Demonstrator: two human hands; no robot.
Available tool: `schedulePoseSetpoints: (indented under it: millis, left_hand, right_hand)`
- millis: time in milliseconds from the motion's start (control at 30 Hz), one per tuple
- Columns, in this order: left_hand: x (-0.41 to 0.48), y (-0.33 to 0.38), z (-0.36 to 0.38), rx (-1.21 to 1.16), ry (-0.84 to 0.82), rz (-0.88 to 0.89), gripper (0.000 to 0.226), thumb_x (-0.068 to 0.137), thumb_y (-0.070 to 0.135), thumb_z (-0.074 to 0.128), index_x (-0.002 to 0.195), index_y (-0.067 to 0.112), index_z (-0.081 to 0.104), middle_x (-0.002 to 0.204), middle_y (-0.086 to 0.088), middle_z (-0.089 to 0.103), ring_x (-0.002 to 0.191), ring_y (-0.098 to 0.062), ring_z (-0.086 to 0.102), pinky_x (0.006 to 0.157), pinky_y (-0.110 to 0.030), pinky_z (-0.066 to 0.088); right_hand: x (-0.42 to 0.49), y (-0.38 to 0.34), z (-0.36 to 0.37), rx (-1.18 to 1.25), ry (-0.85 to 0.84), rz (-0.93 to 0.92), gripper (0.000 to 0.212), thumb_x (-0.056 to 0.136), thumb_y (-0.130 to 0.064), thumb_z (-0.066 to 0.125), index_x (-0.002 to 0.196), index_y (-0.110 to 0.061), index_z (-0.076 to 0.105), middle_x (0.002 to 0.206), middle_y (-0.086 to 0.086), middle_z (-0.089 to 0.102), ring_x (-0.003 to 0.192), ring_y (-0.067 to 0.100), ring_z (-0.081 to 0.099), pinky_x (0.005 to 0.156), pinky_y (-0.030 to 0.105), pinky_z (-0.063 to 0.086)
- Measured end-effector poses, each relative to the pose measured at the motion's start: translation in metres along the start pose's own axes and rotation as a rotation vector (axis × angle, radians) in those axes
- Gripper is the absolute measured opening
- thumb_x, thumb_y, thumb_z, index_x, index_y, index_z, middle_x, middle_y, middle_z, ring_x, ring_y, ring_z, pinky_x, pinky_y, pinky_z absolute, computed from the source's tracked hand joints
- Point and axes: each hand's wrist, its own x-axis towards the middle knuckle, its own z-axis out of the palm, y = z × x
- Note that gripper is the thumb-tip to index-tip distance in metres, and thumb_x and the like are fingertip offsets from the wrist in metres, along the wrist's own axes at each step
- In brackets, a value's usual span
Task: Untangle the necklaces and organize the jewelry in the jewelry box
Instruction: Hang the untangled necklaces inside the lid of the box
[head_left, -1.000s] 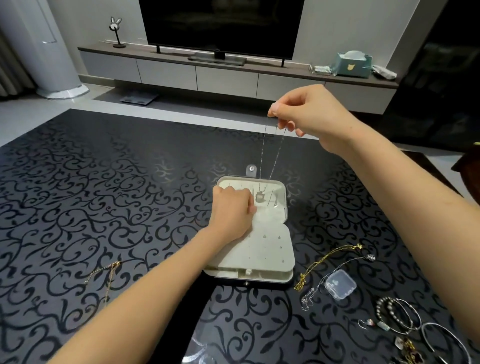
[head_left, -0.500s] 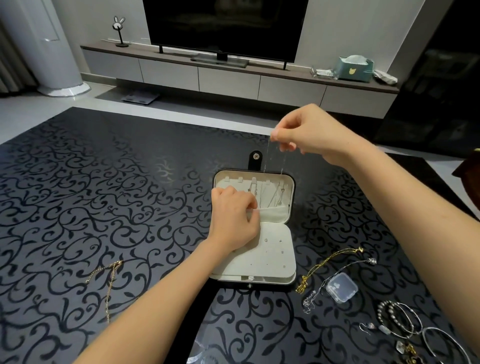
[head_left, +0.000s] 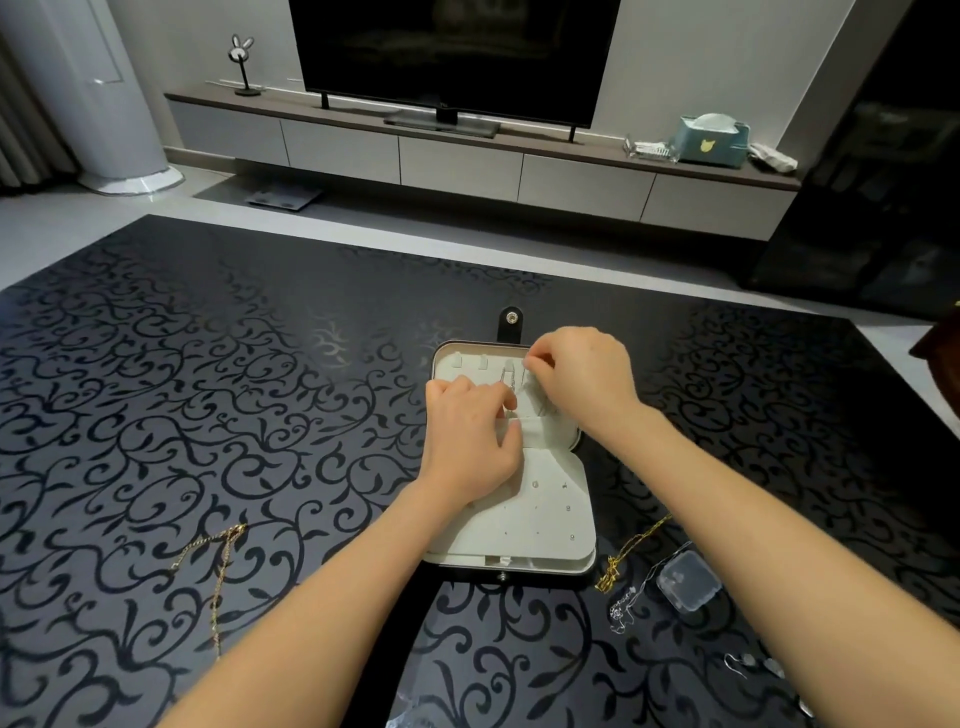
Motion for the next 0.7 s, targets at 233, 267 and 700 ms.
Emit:
schedulePoseSetpoints:
  millis: [233,267,700]
  left_hand:
    - [-0.002,0.000,-0.001,-0.021,0.006,0.000,0.007,0.072,0.024,0.056,0.073,0.019,0.060,0.064,0.011,0.054,0.065,-0.012,0.042,0.069,-0.028,0.019]
    - [-0.002,0.000,-0.001,-0.025,0.011,0.002,0.007,0.072,0.024,0.056,0.072,0.019,0.060,0.064,0.011,0.055,0.064,-0.012,0.042,0.069,-0.029,0.020]
    - [-0.003,-0.003,0.003,-0.033,0.058,0.123,0.028,0.074,0.031,0.049,0.090,0.023,0.071,0.058,0.010,0.051,0.062,-0.013,0.040,0.066,-0.029,0.018]
  right_hand:
    - [-0.005,0.002,0.021,-0.274,0.210,-0.009,0.018,0.078,-0.023,0.071,0.063,-0.015,0.066,0.060,-0.001,0.060,0.056,0.017,0.054,0.046,0.022,0.024]
    - [-0.005,0.002,0.020,-0.296,0.250,0.002,0.024,0.068,-0.021,0.080,0.053,-0.016,0.062,0.051,-0.002,0.055,0.047,0.016,0.050,0.045,0.019,0.019]
    - [0.014,0.015,0.004,0.022,0.147,0.130,0.037,0.077,-0.046,0.069,0.103,-0.022,0.060,0.103,-0.001,0.060,0.099,0.023,0.052,0.082,0.035,0.040]
